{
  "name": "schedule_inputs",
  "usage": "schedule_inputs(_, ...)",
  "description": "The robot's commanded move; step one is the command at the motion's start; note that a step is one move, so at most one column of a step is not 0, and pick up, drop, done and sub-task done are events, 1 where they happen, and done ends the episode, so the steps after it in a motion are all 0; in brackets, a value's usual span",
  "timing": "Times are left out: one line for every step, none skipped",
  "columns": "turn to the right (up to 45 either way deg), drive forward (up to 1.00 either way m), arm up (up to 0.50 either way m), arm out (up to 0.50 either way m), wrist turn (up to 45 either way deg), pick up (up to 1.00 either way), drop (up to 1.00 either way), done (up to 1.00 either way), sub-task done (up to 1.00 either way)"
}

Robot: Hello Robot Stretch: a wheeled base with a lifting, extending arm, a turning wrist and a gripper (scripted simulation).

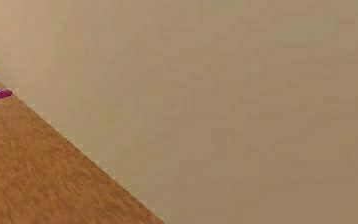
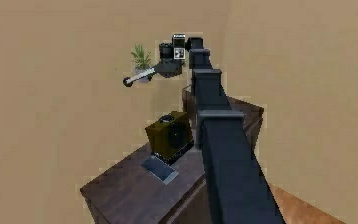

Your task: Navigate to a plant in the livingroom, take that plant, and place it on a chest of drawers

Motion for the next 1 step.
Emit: schedule_inputs(0.0,0.00,0.00,0.00,45.0,0.00,0.00,0.00,0.00)
